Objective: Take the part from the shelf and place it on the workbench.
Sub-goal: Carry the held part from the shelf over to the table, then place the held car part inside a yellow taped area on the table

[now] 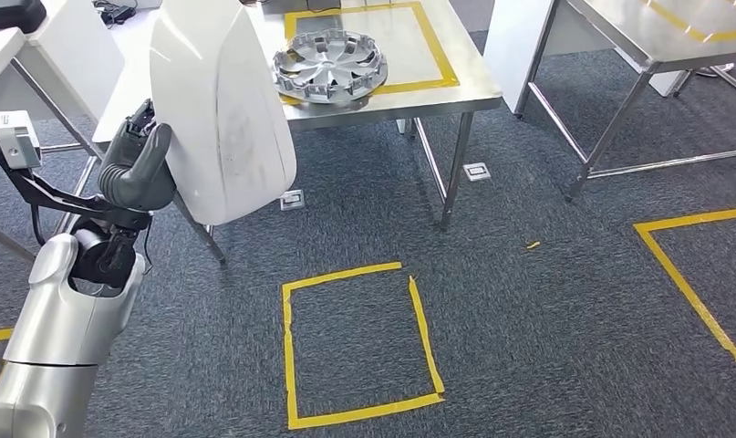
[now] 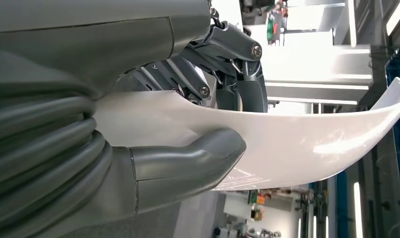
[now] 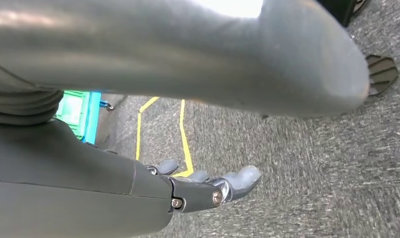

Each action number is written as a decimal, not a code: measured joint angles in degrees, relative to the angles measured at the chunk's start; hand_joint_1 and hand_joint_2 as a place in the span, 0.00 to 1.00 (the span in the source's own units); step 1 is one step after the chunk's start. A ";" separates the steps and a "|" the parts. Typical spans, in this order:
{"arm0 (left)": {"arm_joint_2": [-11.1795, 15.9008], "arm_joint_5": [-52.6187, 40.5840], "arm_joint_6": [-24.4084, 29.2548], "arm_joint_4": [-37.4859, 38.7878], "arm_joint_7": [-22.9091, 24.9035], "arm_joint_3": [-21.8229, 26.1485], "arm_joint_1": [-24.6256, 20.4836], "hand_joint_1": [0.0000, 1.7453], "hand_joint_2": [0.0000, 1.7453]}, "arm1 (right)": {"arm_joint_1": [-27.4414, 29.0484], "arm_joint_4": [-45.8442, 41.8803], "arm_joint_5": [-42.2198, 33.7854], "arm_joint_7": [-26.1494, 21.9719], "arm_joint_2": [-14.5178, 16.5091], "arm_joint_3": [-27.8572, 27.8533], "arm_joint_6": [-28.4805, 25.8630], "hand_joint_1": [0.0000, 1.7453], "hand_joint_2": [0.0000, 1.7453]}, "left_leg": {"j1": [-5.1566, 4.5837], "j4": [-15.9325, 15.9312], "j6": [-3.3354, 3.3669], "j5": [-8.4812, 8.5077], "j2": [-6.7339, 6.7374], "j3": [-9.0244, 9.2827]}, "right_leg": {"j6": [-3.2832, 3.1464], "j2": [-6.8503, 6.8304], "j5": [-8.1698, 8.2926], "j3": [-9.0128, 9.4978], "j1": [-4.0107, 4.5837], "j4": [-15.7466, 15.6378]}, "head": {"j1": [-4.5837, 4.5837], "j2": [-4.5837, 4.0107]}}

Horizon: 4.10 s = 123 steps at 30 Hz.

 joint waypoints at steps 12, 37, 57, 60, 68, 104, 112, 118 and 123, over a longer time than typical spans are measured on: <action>0.32 -0.02 -0.22 0.03 -0.04 0.02 0.70 1.00 1.00 | 0.00 0.05 -0.01 0.19 0.11 -0.07 -0.01 0.00 0.00 | -2.27 -0.19 3.40 2.98 0.69 -2.37 | -0.59 -0.12 -3.12 3.79 1.65 -0.41 | -0.06 0.00; 0.15 -0.90 -0.39 0.58 -0.37 0.04 1.22 1.00 1.00 | 0.17 0.07 -0.16 -0.05 -0.02 -0.46 0.00 0.00 0.00 | -1.57 12.84 1.37 -4.04 0.44 -7.27 | -2.03 -0.18 -0.16 1.36 1.47 -1.11 | -0.09 0.00; 0.21 -1.61 -0.30 0.39 -0.51 0.13 1.33 1.00 1.00 | 0.30 0.05 0.23 -0.23 -0.04 -0.48 0.17 0.00 0.00 | -2.23 -1.78 3.85 -2.85 -0.02 5.28 | -0.30 -0.22 4.09 -3.89 2.26 -0.99 | 0.10 0.00; 0.30 -1.62 -0.18 0.11 -0.52 0.22 1.39 1.00 1.00 | 0.38 0.06 0.35 -0.16 -0.01 -0.48 0.17 0.00 0.00 | -2.35 -0.67 2.86 -2.71 -0.08 5.82 | -1.36 -0.19 3.73 -2.35 2.07 -1.83 | 0.09 0.00; 0.45 -1.57 -0.20 0.15 -0.40 0.45 1.75 1.00 1.00 | 0.50 0.06 0.44 0.31 0.01 -0.48 0.04 0.00 0.00 | -1.57 11.87 1.32 -7.40 0.47 -6.40 | -2.02 -0.04 -0.72 3.47 1.62 -2.23 | -0.36 0.00; -0.28 -0.92 -0.42 3.20 -0.38 -0.07 0.41 1.00 1.00 | 0.26 0.09 0.44 0.30 -0.18 -1.33 -0.20 0.00 0.00 | -1.93 -1.11 2.94 6.04 0.54 -5.25 | -0.61 0.63 -5.22 7.91 2.17 -1.52 | -0.33 0.00; -0.27 -5.57 1.19 6.70 0.00 -0.61 -1.38 1.00 1.00 | -0.29 0.09 0.74 0.49 -0.33 -1.42 -0.24 0.00 0.00 | -1.81 -1.44 4.93 2.78 0.34 -1.04 | 0.84 0.23 -10.30 -3.73 1.95 13.95 | -0.06 0.00; -1.18 -26.53 10.88 17.12 -7.29 -4.46 -4.99 1.00 1.00 | -0.14 0.09 1.42 0.26 -0.32 -1.44 -0.25 0.00 0.00 | -2.08 -1.18 3.85 -0.02 0.09 1.76 | -0.32 -0.10 2.63 -3.07 2.43 -0.98 | 0.00 0.00; -2.99 -38.11 20.09 27.96 -10.49 -7.05 -8.28 1.00 1.00 | -0.23 0.09 2.21 0.10 -0.09 -1.43 -0.23 0.00 0.00 | -2.40 -1.61 4.44 -0.58 0.28 2.46 | -0.70 0.27 3.57 -2.35 2.34 -1.69 | -0.07 0.00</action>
